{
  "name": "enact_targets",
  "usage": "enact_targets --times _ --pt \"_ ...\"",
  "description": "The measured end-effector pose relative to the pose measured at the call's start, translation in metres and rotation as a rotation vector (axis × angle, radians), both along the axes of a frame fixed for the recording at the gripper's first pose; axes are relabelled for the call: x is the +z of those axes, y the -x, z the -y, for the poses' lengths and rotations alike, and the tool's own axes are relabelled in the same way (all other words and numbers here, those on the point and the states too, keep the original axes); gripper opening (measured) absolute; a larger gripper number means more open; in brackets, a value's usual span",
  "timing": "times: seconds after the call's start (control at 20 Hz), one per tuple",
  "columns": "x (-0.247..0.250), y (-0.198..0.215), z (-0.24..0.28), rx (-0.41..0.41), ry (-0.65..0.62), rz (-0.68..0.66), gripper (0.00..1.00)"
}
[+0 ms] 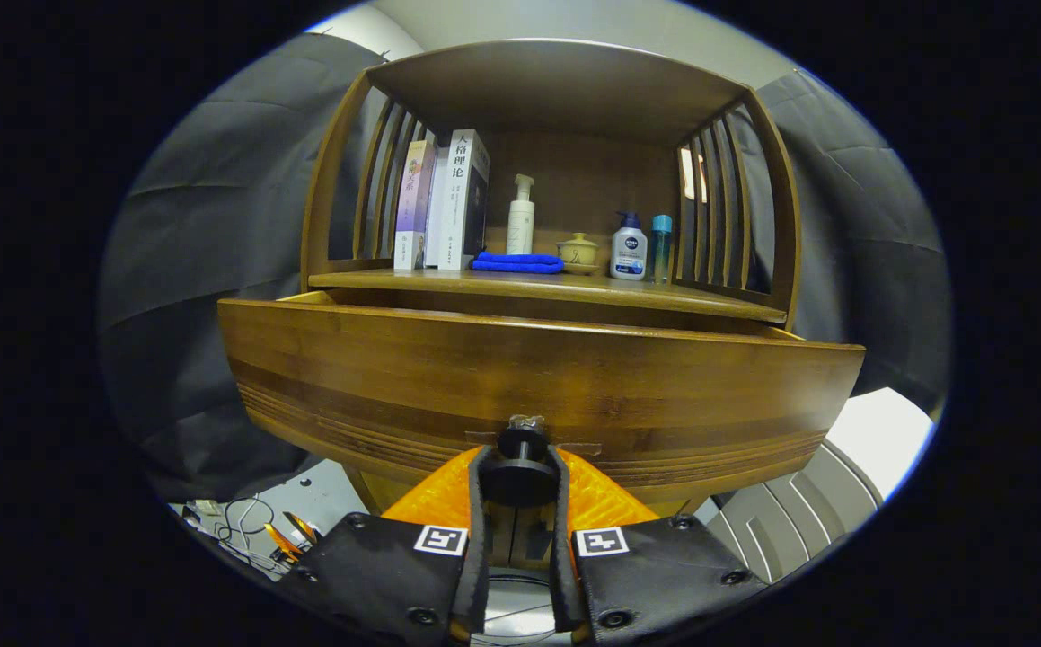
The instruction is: Pull open the drawer, take out the items inside it, and place them on the countertop above the cabinet.
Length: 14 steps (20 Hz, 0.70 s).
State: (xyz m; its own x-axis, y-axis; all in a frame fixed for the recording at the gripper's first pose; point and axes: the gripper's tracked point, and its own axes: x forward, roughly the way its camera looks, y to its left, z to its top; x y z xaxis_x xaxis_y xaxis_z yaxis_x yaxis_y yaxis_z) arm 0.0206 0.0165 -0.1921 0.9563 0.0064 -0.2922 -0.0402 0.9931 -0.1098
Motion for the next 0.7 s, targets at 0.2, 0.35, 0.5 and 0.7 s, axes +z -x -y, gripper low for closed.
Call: enact_targets --times 0.2,0.35,0.5,0.7 --pt "-0.002 0.011 -0.001 0.002 0.014 0.011 0.30" --pt "-0.001 0.017 -0.003 0.004 0.013 0.013 0.30" --pt "-0.002 0.023 -0.004 0.012 0.010 0.016 0.30" --pt "-0.002 0.031 -0.003 0.029 0.008 0.016 0.30"
